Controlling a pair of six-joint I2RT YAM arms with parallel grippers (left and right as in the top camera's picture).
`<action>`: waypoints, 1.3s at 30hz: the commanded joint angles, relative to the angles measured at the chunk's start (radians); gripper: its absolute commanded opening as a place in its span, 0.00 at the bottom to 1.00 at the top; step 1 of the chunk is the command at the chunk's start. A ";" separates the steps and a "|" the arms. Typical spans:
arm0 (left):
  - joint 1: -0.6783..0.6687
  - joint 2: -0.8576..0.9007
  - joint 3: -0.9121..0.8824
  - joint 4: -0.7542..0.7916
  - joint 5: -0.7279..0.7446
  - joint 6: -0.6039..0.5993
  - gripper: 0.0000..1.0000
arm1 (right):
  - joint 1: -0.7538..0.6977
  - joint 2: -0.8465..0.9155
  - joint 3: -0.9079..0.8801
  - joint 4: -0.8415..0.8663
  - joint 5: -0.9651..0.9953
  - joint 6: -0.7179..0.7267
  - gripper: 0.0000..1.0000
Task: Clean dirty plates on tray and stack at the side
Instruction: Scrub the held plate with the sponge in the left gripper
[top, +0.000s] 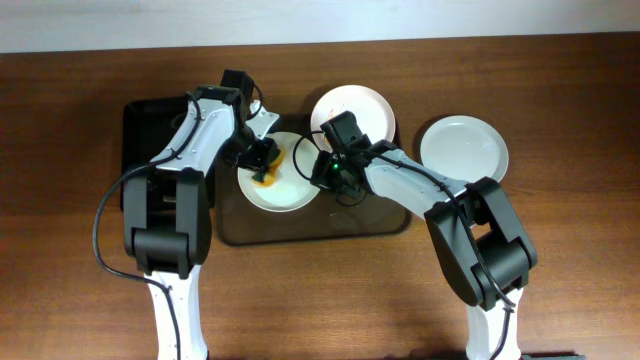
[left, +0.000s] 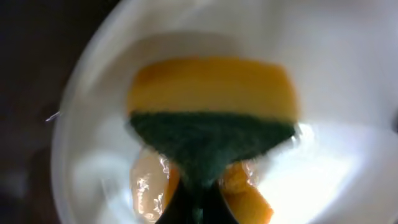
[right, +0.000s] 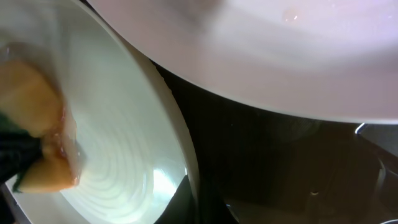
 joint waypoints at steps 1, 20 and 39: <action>0.018 0.000 -0.034 0.019 -0.310 -0.151 0.01 | -0.005 0.020 0.010 0.000 -0.013 -0.011 0.04; -0.001 0.000 -0.035 -0.072 0.275 0.011 0.01 | -0.004 0.020 0.010 0.007 -0.028 -0.018 0.04; -0.022 0.000 -0.107 0.431 -0.269 -0.285 0.01 | -0.003 0.020 0.010 0.008 -0.029 -0.018 0.04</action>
